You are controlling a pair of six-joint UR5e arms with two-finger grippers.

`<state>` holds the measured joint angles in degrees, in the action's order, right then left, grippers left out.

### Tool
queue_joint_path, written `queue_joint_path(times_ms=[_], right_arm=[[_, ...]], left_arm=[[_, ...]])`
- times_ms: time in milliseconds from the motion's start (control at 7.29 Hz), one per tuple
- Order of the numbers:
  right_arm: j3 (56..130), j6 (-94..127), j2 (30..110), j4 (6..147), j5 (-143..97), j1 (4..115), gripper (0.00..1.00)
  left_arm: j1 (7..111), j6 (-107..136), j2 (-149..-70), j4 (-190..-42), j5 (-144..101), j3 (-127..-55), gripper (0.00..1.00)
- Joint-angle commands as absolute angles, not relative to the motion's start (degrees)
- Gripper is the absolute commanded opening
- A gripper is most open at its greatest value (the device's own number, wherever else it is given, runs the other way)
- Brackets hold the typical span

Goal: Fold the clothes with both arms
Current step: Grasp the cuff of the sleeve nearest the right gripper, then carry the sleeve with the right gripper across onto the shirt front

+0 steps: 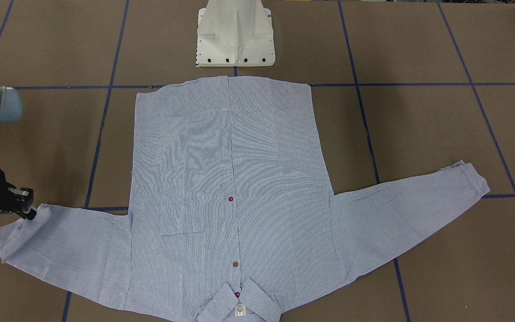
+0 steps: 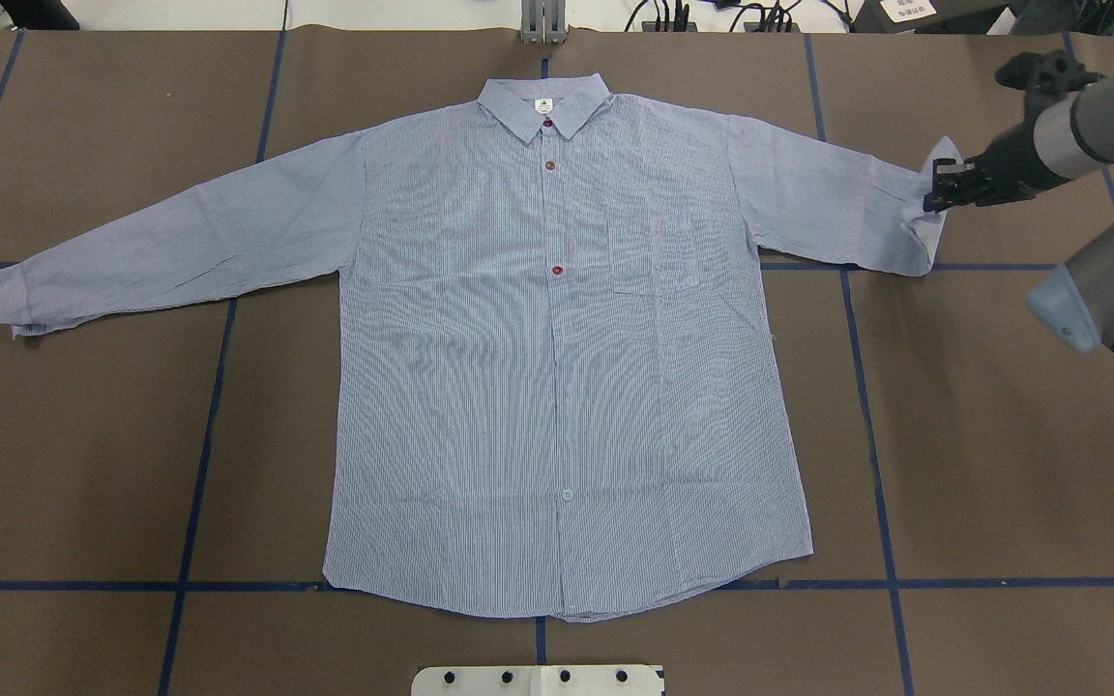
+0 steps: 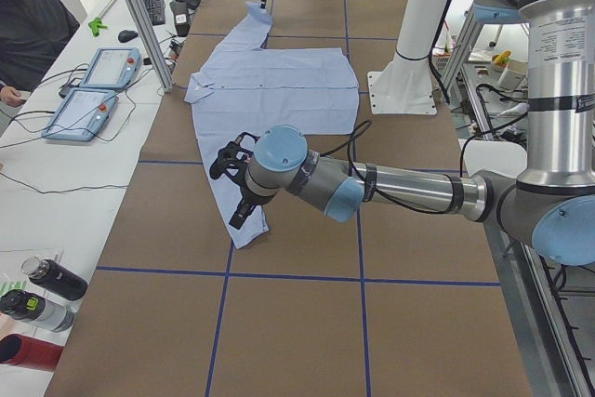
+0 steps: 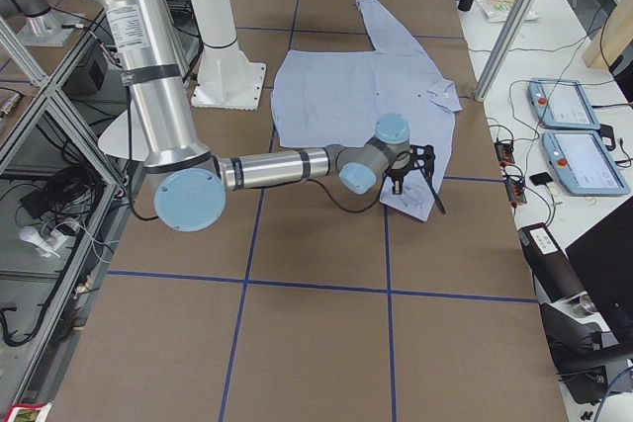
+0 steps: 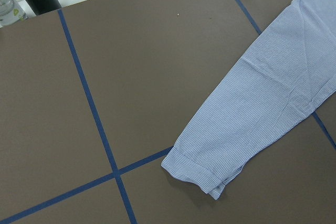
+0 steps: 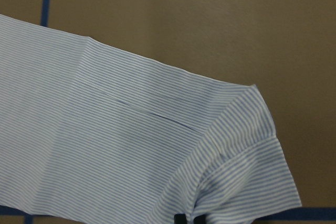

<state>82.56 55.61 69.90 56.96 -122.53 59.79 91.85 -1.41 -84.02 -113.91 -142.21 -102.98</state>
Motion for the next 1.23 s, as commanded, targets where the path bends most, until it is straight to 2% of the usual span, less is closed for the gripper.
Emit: queue_joint_path(times_ms=[0, 274, 548, 823, 1097], right_arm=[[82.62, 61.85, 57.71, 66.59, -114.64, 51.89, 0.00], [81.74, 62.84, 48.21, 70.22, -106.29, 46.25, 0.00], [77.72, 67.04, 40.38, 70.23, -98.76, 41.17, 0.00], [72.44, 69.52, 36.14, 70.05, -91.96, 35.70, 0.00], [70.68, 69.52, 34.20, 70.14, -90.36, 33.50, 0.00]], left_arm=[[91.85, -1.41, -84.02, -113.91, -142.21, -102.75, 1.00], [91.76, -1.41, -84.11, -113.91, -142.21, -102.31, 1.00], [91.76, -1.41, -84.11, -113.91, -142.21, -102.22, 1.00], [91.76, -1.41, -84.11, -113.82, -142.21, -102.13, 1.00], [91.76, -1.32, -84.11, -113.82, -142.21, -102.04, 1.00]])
